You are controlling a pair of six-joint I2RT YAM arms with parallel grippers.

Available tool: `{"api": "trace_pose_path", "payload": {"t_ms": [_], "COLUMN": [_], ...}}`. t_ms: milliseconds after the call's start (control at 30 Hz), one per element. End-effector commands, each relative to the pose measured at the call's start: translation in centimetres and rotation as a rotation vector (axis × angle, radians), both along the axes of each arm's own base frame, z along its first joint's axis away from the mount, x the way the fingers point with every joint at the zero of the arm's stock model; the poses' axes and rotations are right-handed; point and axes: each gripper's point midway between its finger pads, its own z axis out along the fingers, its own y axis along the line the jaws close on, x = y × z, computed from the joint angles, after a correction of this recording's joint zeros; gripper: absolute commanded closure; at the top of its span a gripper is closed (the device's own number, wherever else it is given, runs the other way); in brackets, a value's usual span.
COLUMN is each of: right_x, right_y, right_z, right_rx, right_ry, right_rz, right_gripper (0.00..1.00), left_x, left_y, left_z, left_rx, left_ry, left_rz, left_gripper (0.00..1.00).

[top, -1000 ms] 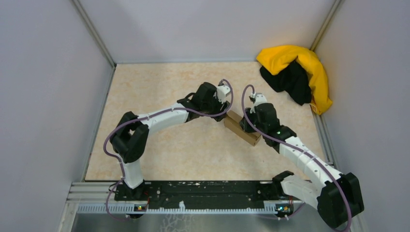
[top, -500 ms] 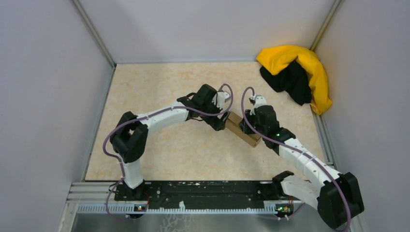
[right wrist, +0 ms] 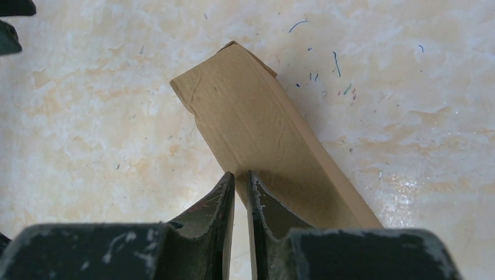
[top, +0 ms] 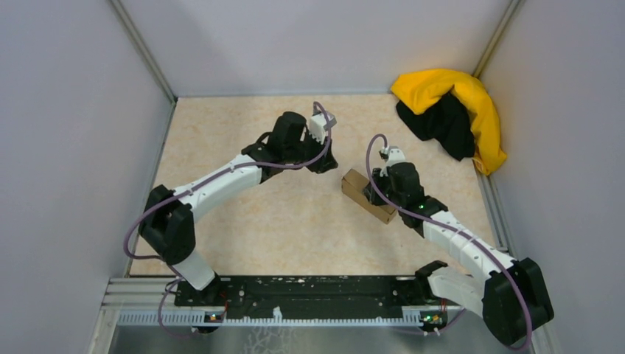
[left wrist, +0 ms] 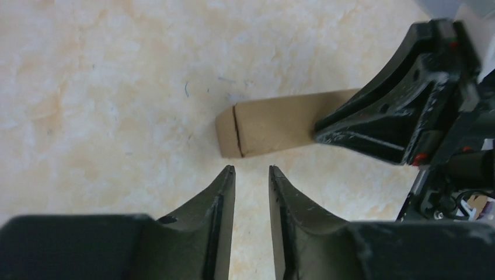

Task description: Fold the paper box

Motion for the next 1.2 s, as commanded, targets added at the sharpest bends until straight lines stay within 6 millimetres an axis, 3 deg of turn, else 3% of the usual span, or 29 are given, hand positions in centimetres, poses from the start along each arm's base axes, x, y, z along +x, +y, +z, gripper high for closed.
{"api": "trace_pose_path", "payload": {"t_ms": [0, 300, 433, 633, 867, 1033, 1167], "right_x": [-0.5, 0.2, 0.3, 0.1, 0.2, 0.5, 1.5], "right_y": [-0.2, 0.8, 0.8, 0.9, 1.2, 1.4, 2.6], "right_z": [-1.7, -2.5, -2.7, -3.2, -3.6, -4.0, -3.9], "right_rx": [-0.018, -0.012, -0.019, -0.019, -0.017, -0.027, -0.013], "right_ry": [0.045, 0.069, 0.074, 0.086, 0.096, 0.097, 0.087], "right_rz": [0.006, 0.045, 0.049, 0.057, 0.067, 0.082, 0.136], "right_gripper": [0.86, 0.86, 0.86, 0.86, 0.86, 0.86, 0.86], "left_x": [1.5, 2.3, 2.8, 4.0, 3.1, 2.6, 2.4], "left_y": [-3.2, -5.9, -5.2, -2.3, -1.9, -1.4, 0.0], "left_z": [3.6, -0.1, -2.2, -6.3, -10.8, -11.3, -10.5], "left_rx": [-0.164, -0.206, -0.212, -0.249, -0.213, -0.2, -0.161], "left_ry": [-0.083, -0.024, -0.005, 0.092, 0.188, 0.202, 0.179], "left_rz": [-0.054, -0.116, -0.098, -0.049, -0.052, -0.035, 0.015], "left_gripper": [0.71, 0.8, 0.82, 0.85, 0.87, 0.88, 0.88]}}
